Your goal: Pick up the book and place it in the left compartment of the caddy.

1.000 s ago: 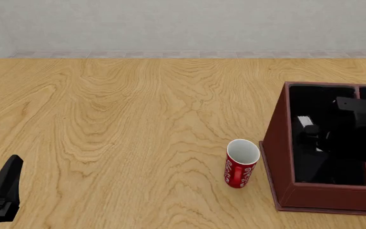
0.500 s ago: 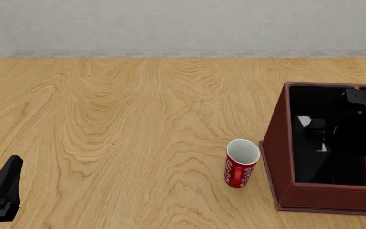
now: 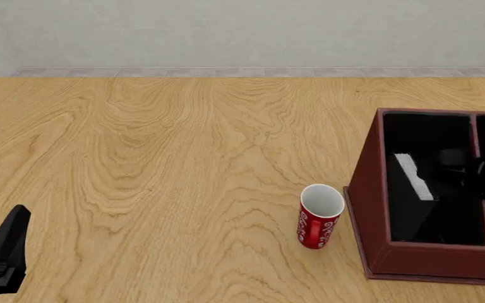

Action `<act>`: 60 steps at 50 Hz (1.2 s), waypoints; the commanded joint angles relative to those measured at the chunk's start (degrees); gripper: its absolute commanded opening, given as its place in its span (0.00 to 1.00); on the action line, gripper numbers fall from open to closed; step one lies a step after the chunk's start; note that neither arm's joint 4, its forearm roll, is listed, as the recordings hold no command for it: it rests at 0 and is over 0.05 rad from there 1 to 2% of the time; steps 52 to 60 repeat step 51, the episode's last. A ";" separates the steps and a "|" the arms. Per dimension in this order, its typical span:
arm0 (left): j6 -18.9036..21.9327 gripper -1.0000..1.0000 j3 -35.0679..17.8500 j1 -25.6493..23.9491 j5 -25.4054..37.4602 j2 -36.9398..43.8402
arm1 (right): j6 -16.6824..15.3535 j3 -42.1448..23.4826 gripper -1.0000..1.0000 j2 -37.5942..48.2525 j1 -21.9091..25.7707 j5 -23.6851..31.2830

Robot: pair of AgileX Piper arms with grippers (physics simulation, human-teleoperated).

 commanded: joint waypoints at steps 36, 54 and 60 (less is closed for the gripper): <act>0.00 1.00 0.00 0.00 0.00 0.00 | -3.38 -6.75 1.00 -32.75 6.56 21.27; 0.01 1.00 0.00 0.00 0.00 0.00 | -2.90 -6.63 1.00 -41.09 8.15 23.62; 0.01 1.00 0.00 0.00 0.00 0.00 | -2.90 -6.63 1.00 -41.09 8.15 23.62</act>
